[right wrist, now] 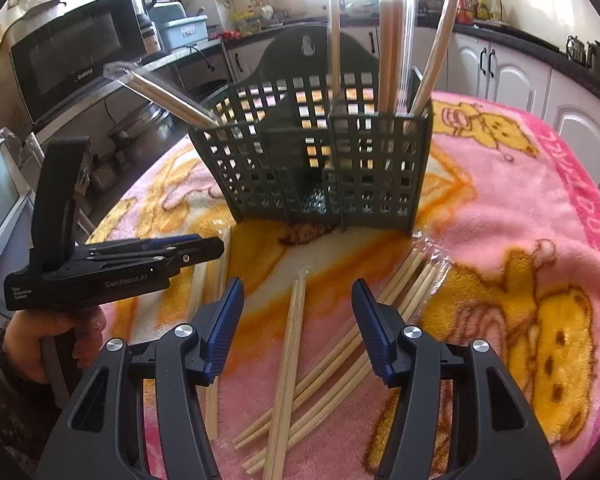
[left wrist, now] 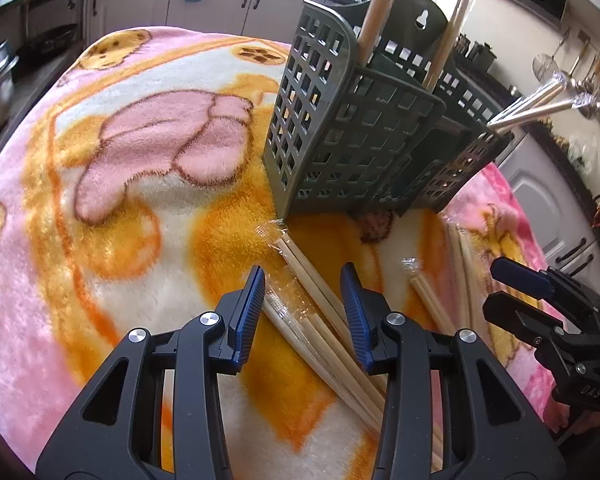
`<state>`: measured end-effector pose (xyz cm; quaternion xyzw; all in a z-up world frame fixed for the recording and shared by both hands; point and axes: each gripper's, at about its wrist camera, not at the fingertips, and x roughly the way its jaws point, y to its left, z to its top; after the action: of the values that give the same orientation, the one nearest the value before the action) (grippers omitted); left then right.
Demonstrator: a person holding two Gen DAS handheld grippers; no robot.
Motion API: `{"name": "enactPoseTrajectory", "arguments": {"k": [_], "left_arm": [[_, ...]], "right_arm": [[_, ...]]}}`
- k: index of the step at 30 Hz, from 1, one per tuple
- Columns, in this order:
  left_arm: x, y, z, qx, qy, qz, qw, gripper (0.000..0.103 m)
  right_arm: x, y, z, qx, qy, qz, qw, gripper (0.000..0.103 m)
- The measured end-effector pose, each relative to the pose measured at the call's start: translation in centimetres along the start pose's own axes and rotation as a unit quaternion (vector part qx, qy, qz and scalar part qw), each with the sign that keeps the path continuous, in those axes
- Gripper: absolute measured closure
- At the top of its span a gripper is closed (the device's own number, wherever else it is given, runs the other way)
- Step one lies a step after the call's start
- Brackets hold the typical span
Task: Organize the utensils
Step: 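Lower both tools toward the loose chopsticks beside the caddy, then close the left tool on a chopstick while the right tool grasps another chopstick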
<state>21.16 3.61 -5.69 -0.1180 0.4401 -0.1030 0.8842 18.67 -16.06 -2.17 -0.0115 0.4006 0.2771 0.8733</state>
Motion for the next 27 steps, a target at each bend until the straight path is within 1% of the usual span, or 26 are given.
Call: {"name": "enactPoseTrajectory", "arguments": {"k": [3,5,11,17,21,22,26,27], "left_arm": [[0.5,-0.1,0.2,0.014,0.007,0.008,0.9998,0.073],[0.8,-0.1,0.2,0.021,0.01,0.016,0.9996,0.08],[0.7,0.5,0.2,0.017,0.008,0.018,0.9997,0.09],[0.4,1.4,0.1,0.001,0.002,0.004,1.0,0.098],[0.2,2.0,0.2,-0.014,-0.001,-0.011,0.9998,0.1],[0.1,2.2,0.2,-0.018,-0.002,-0.015,0.9997,0.1],[-0.5,2.4,0.2,-0.029,-0.012,-0.023,0.9993,0.101],[-0.8,2.4,0.2,-0.031,-0.016,-0.025,0.9991,0.101]], "right_arm": [[0.9,0.0,0.1,0.002,0.011,0.001,1.0,0.049],[1.4,0.1,0.2,0.002,0.016,0.001,1.0,0.049],[2.4,0.4,0.4,0.002,0.025,0.002,1.0,0.049],[3.6,0.6,0.8,0.001,0.038,0.001,0.999,0.049],[4.6,0.6,1.3,0.004,0.049,0.002,0.999,0.049],[4.9,0.5,1.4,0.004,0.053,0.003,0.999,0.05],[6.4,0.5,2.0,0.009,0.074,0.006,0.997,0.062],[6.6,0.4,2.1,0.011,0.078,0.005,0.997,0.063]]}}
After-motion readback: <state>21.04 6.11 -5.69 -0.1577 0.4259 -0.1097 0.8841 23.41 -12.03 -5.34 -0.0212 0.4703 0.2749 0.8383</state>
